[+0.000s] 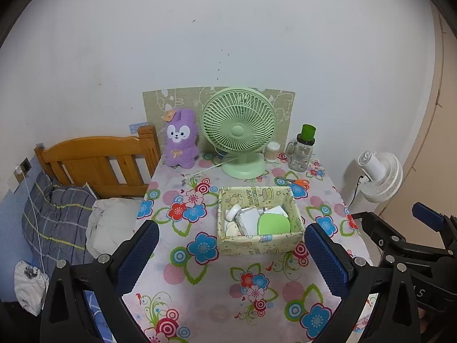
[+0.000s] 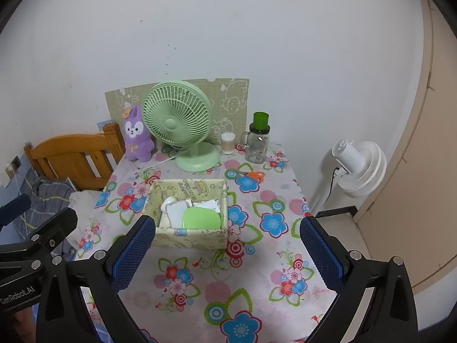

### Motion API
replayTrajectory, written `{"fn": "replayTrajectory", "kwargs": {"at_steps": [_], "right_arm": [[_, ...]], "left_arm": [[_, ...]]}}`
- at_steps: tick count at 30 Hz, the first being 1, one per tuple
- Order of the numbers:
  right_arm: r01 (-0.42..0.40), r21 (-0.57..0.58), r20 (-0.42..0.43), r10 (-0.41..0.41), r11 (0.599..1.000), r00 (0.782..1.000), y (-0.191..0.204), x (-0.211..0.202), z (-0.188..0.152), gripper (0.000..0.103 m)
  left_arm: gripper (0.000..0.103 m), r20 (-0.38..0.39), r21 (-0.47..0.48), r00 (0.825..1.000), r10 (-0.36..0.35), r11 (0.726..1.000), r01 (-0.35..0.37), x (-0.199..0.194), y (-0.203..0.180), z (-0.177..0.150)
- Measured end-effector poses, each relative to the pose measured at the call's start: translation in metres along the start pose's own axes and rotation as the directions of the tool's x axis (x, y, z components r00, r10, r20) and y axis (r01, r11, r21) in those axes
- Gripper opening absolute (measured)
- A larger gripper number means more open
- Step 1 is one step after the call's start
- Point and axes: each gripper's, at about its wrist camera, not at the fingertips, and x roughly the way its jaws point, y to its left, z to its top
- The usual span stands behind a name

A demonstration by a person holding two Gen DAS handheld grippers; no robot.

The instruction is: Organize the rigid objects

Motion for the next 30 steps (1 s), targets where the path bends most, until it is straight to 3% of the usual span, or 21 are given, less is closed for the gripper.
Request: {"fn": "replayTrajectory", "kwargs": {"at_steps": [17, 30], "right_arm": [[0.015, -0.001, 0.005, -0.015, 1.0, 1.0, -0.0013, -0.0039, -0.0009, 0.102], [0.015, 0.004, 0.004, -0.015, 1.0, 1.0, 0.0007, -0.0011, 0.0006, 0.102]], "left_arm": [[0.103, -0.039, -0.018, 0.999, -0.021, 1.0, 0.02, 0.0039, 0.0, 0.0011], [0.103, -0.002, 0.004, 0.999, 0.037, 0.999, -0.037, 0.0039, -0.0003, 0.0015]]}}
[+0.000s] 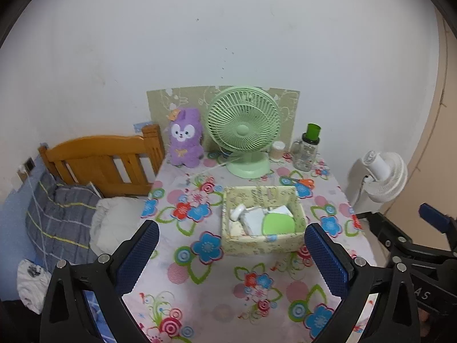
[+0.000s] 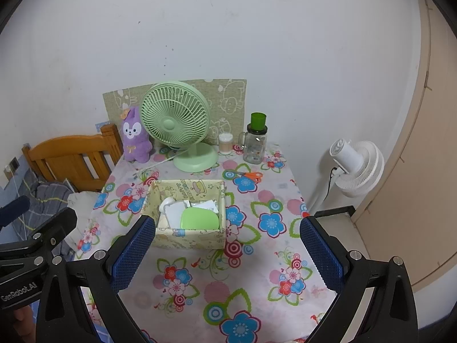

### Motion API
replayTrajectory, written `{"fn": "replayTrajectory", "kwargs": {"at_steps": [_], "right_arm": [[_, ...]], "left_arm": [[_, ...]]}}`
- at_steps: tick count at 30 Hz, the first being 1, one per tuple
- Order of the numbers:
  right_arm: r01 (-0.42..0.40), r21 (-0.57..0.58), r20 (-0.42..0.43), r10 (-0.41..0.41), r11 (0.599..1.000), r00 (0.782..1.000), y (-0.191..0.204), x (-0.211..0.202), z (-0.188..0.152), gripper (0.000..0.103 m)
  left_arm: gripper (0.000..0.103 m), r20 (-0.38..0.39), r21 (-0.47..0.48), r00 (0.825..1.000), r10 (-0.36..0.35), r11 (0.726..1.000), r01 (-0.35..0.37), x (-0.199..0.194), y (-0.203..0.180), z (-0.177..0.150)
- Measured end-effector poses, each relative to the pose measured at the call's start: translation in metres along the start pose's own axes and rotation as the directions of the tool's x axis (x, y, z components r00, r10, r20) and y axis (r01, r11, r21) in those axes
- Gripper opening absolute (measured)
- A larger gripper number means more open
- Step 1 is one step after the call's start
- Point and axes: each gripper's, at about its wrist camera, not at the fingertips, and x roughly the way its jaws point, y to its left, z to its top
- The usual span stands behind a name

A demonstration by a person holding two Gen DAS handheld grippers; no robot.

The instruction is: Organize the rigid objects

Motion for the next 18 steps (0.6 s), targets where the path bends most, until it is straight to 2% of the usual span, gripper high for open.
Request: {"fn": "replayTrajectory", "kwargs": {"at_steps": [7, 18], "right_arm": [[0.004, -0.005, -0.001, -0.004, 1.0, 1.0, 0.0009, 0.003, 0.0013, 0.102], [0.002, -0.006, 0.001, -0.002, 1.0, 1.0, 0.0007, 0.0073, 0.0023, 0.102]], "left_arm": [[0.103, -0.023, -0.023, 1.0, -0.019, 1.0, 0.018, 0.006, 0.0042, -0.0016], [0.103, -0.016, -0.028, 0.999, -0.037, 0.999, 0.037, 0.0073, 0.0045, -0.0012]]}}
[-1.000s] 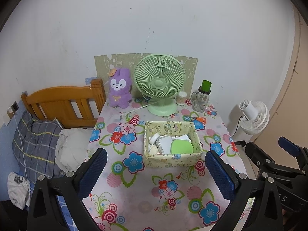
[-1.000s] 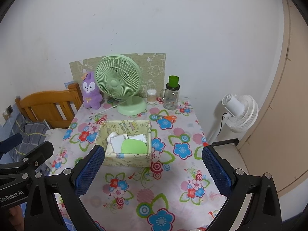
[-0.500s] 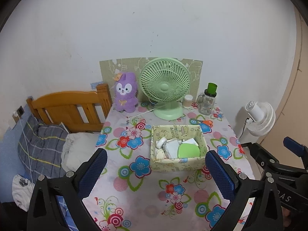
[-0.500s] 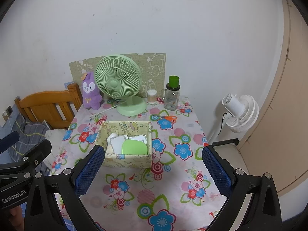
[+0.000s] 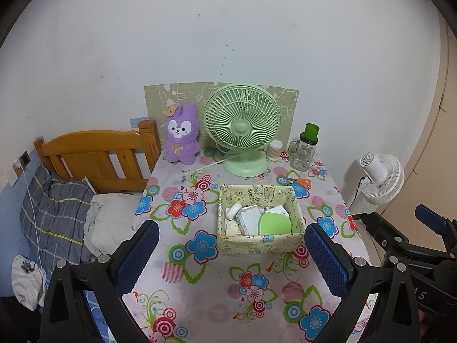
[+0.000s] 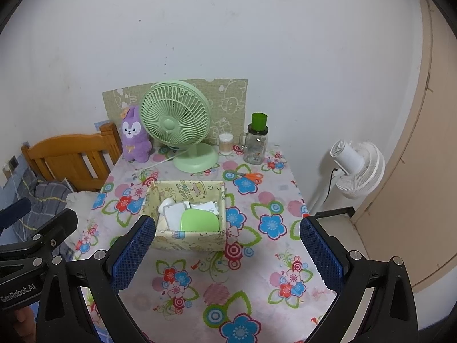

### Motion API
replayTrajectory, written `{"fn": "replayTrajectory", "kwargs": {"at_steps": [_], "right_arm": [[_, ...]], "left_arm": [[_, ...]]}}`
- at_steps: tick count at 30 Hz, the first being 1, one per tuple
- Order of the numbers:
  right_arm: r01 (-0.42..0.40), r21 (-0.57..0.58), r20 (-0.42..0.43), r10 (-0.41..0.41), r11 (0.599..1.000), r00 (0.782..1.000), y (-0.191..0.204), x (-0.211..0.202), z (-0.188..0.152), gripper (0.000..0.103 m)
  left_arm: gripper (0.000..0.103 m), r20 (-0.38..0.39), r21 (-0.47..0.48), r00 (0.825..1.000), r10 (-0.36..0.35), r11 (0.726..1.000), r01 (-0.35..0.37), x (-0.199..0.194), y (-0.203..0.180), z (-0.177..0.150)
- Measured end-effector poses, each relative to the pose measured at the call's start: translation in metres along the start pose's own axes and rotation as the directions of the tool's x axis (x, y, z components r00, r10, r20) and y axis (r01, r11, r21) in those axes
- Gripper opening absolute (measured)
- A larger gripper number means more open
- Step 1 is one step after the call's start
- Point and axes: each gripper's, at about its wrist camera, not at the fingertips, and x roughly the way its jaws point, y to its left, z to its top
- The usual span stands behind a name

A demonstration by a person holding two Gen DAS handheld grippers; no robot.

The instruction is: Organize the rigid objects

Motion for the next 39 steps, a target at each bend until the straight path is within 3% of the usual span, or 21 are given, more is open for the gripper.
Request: {"fn": "replayTrajectory", "kwargs": {"at_steps": [39], "right_arm": [[-0.007, -0.001, -0.01, 0.007, 1.0, 1.0, 0.0031, 0.0072, 0.0064, 0.102]], "left_arm": [[0.103, 0.012, 0.023, 1.0, 0.02, 1.0, -0.02, 0.0027, -0.0019, 0.0073]]}}
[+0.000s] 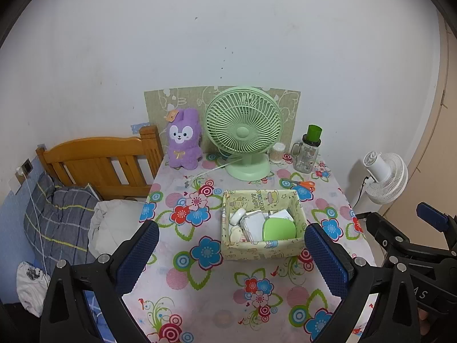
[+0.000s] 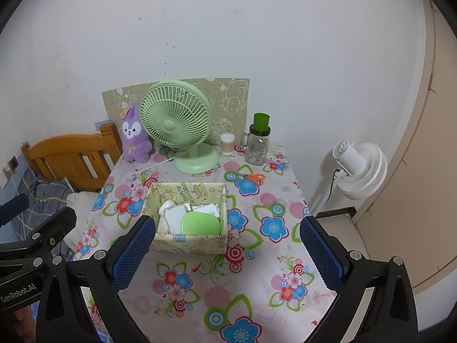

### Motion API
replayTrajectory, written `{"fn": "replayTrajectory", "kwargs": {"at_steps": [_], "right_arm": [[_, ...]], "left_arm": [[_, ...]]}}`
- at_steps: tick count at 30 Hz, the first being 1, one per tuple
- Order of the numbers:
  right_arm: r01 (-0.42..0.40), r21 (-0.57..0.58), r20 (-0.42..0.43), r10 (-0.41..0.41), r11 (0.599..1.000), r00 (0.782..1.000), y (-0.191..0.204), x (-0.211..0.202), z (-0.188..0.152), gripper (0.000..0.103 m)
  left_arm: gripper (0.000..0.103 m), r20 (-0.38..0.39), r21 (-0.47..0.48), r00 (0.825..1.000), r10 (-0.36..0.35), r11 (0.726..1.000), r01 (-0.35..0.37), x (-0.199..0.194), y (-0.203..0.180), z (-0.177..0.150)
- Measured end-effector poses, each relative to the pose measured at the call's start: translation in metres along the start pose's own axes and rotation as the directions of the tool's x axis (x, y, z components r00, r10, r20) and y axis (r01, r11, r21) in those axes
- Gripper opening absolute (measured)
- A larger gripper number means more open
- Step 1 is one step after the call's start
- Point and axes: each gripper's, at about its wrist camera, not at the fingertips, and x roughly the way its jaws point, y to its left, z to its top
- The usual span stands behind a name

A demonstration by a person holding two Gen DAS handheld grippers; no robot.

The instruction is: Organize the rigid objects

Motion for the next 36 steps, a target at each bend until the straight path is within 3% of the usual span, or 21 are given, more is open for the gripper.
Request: {"fn": "replayTrajectory", "kwargs": {"at_steps": [36], "right_arm": [[-0.011, 0.003, -0.007, 0.011, 1.0, 1.0, 0.0025, 0.0071, 0.0037, 0.102]], "left_arm": [[0.103, -0.011, 0.004, 1.0, 0.007, 1.0, -0.007, 0.003, 0.0017, 0.0046]]}}
